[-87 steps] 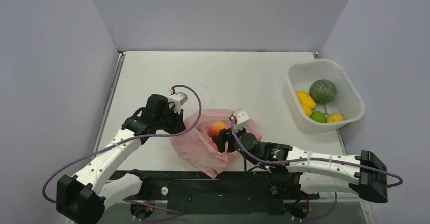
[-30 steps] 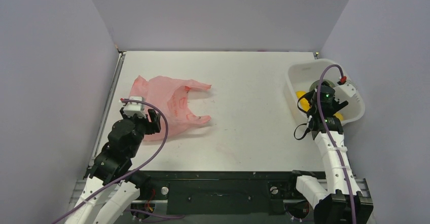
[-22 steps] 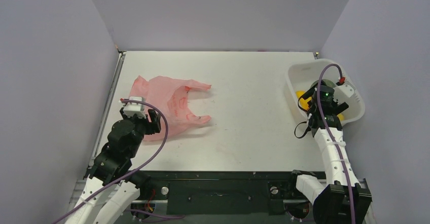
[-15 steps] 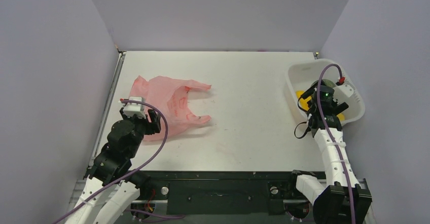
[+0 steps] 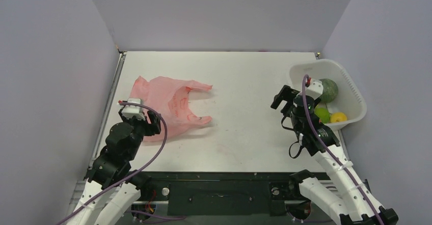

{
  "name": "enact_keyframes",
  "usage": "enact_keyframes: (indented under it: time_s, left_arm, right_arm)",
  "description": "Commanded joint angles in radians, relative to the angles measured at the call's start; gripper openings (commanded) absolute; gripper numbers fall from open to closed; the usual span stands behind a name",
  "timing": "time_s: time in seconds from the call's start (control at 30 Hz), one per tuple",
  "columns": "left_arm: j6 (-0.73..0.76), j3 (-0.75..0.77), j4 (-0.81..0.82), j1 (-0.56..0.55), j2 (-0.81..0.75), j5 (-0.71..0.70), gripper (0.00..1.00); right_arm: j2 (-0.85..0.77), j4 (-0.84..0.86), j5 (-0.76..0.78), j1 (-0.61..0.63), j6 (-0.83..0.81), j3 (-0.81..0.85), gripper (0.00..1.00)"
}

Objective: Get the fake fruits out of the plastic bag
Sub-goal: Place the fake fruit in the bin, then reset both arms

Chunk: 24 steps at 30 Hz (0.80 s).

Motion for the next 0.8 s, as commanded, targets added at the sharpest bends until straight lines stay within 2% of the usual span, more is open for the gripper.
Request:
enact_keyframes:
  time_s: [0.0,0.17,0.33,0.47,0.6,0.77]
  left_arm:
    - [0.002,0.011,0.047,0.008,-0.028,0.007,0.61]
    - [-0.033,0.014,0.058,0.007,-0.090,0.028,0.62]
    - [-0.141,0.101,0.022,0.007,-0.153,0.081,0.65]
    - [-0.250,0.203,0.004,0.007,-0.210,0.124,0.67]
    - [-0.327,0.302,-0.029,0.007,-0.242,0.145,0.69]
    - [-0.346,0.382,-0.065,0.006,-0.252,0.148,0.71]
  right_arm:
    - [-0.109,-0.059,-0.136,0.091,-0.044,0.034,0.90]
    - [-0.268,-0.127,-0.250,0.146,-0.080,0.043,0.90]
    - [-0.451,-0.161,-0.255,0.148,-0.131,0.075,0.90]
    - [-0.567,-0.212,-0.138,0.148,-0.154,0.140,0.90]
    - [-0.625,-0.266,0.081,0.147,-0.158,0.208,0.90]
    - [-0.654,-0.291,0.175,0.147,-0.136,0.252,0.90]
